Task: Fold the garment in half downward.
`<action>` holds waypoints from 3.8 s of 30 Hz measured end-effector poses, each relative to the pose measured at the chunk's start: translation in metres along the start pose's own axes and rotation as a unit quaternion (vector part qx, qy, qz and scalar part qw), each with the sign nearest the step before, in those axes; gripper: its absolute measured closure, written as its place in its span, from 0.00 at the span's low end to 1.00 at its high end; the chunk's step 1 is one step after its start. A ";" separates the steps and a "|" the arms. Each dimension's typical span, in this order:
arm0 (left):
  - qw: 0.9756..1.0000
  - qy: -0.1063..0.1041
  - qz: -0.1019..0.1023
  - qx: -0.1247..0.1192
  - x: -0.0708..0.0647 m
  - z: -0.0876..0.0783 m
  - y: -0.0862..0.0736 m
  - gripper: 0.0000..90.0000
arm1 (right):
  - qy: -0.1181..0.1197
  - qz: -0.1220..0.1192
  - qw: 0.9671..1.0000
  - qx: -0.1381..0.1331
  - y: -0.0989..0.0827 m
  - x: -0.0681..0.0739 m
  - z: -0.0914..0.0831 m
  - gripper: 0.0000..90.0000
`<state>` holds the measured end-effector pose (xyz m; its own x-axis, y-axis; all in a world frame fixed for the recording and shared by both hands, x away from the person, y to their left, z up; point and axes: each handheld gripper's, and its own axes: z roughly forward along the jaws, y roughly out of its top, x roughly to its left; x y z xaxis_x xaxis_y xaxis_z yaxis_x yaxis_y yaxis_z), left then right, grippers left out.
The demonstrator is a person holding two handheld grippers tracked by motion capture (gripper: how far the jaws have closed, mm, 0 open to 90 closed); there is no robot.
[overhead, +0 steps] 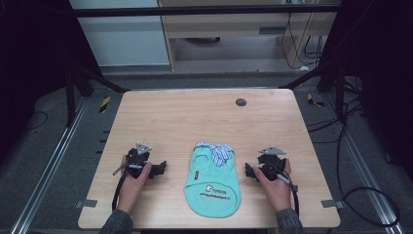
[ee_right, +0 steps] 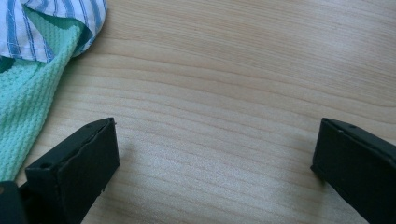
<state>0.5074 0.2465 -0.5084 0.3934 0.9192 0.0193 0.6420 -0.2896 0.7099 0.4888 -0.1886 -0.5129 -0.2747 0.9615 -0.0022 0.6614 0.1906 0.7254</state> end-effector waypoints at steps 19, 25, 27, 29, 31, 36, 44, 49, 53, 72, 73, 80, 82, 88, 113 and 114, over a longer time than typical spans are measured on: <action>0.999 -0.037 0.017 -0.028 -0.006 -0.015 0.005 0.04 | 0.018 -0.007 1.000 -0.020 0.002 0.003 -0.005 0.19; 0.996 -0.054 0.062 -0.021 -0.024 -0.022 0.023 0.05 | 0.035 -0.028 0.998 -0.038 0.009 0.007 -0.013 0.36; 0.993 -0.069 0.094 -0.012 -0.034 -0.021 0.036 0.06 | 0.052 -0.037 0.997 -0.043 0.016 0.013 -0.012 0.48; 0.993 -0.074 0.096 -0.015 -0.037 -0.021 0.041 0.06 | 0.057 -0.040 0.997 -0.043 0.018 0.015 -0.012 0.50; 0.992 -0.082 0.095 -0.016 -0.040 -0.015 0.054 0.09 | 0.070 -0.063 0.995 -0.041 0.027 0.025 -0.008 0.59; 0.990 -0.103 0.092 -0.017 -0.047 0.002 0.073 0.17 | 0.095 -0.092 0.991 -0.032 0.044 0.038 0.001 0.68; 0.991 -0.102 0.088 -0.005 -0.065 0.043 0.116 0.27 | 0.109 -0.124 0.986 -0.019 0.086 0.041 0.025 0.89; 0.989 -0.114 0.094 0.015 -0.076 0.058 0.122 0.30 | 0.107 -0.136 0.985 -0.005 0.094 0.041 0.039 0.85; 0.988 -0.120 0.095 0.024 -0.079 0.063 0.118 0.34 | 0.104 -0.137 0.985 0.010 0.094 0.043 0.047 0.81; 0.986 -0.120 0.108 0.049 -0.081 0.074 0.101 0.37 | 0.139 -0.122 0.981 0.053 0.085 0.051 0.057 0.61; 0.985 -0.122 0.112 0.048 -0.081 0.074 0.101 0.39 | 0.142 -0.120 0.981 0.052 0.084 0.051 0.057 0.62; 0.979 -0.156 0.125 0.031 -0.088 0.068 0.094 0.75 | 0.158 -0.136 0.976 0.060 0.084 0.054 0.055 0.79; 0.977 -0.164 0.131 0.031 -0.088 0.066 0.093 0.82 | 0.165 -0.137 0.975 0.062 0.084 0.056 0.055 0.86; 0.976 -0.170 0.132 0.034 -0.089 0.065 0.093 0.93 | 0.167 -0.157 0.971 0.064 0.084 0.058 0.052 0.92; 0.973 -0.158 0.169 -0.017 -0.087 0.004 0.117 0.97 | 0.165 -0.231 0.959 0.007 0.108 0.067 -0.008 0.94; 0.973 -0.158 0.169 -0.017 -0.087 0.004 0.117 0.97 | 0.165 -0.231 0.959 0.007 0.108 0.067 -0.008 0.94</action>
<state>0.5510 0.1318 -0.4304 0.7644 0.6435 0.0417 0.4209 -0.5469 0.7237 0.5364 -0.1048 -0.4296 -0.7449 0.6596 -0.1002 0.4257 0.5855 0.6899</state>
